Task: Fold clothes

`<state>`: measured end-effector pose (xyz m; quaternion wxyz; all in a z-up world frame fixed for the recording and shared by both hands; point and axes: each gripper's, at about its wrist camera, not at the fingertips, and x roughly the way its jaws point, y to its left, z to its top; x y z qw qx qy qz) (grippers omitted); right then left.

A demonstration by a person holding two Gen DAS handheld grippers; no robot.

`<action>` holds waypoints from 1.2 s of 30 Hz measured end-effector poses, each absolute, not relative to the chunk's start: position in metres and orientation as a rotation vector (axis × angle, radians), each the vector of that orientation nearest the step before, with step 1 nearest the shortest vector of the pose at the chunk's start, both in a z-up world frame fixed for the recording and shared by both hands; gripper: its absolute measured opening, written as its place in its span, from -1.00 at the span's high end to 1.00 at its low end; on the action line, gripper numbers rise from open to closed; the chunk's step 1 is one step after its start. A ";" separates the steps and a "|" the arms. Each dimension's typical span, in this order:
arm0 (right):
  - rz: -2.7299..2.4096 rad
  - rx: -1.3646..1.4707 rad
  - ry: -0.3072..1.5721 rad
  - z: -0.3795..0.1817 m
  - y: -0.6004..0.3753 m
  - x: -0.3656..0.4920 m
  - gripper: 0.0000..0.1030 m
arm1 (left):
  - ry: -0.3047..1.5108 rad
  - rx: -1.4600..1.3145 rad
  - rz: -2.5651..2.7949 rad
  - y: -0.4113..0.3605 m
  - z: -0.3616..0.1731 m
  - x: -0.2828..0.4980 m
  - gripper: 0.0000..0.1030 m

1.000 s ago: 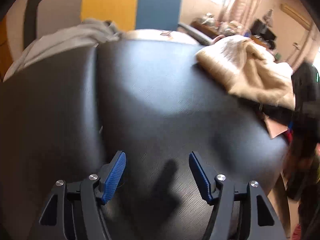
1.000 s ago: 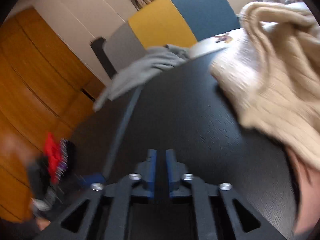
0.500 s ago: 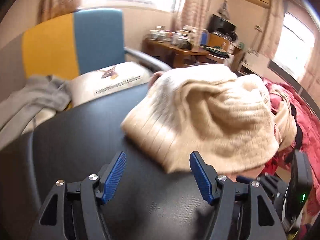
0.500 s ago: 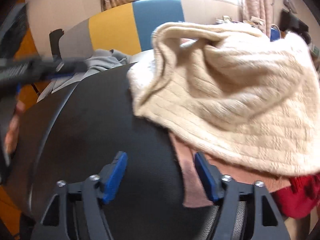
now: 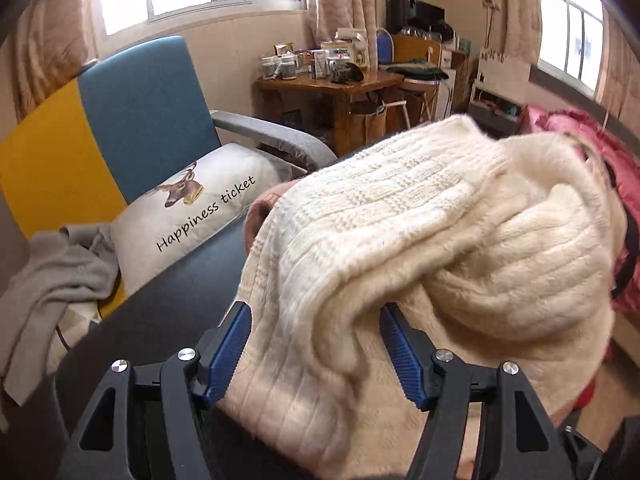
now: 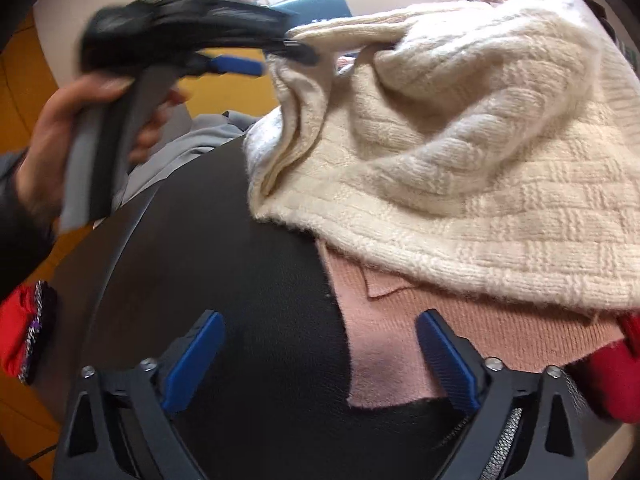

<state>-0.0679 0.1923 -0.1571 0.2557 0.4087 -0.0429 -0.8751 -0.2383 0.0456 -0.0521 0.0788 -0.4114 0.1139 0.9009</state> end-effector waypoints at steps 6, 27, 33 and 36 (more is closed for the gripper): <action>-2.425 1.042 -0.087 -0.160 0.192 -0.059 -1.00 | 0.180 -1.288 2.679 0.038 -0.065 -0.244 0.75; -2.460 1.109 -0.315 -0.131 0.209 -0.059 -1.00 | -0.925 -1.329 2.676 -0.198 -0.096 0.005 0.73; -2.471 1.087 -0.232 -0.112 0.208 -0.047 -1.00 | -1.157 -1.407 2.644 -0.254 -0.133 0.070 0.62; -2.444 1.086 -0.170 -0.105 0.202 -0.039 -1.00 | -1.180 -1.396 2.653 -0.266 -0.136 0.095 0.57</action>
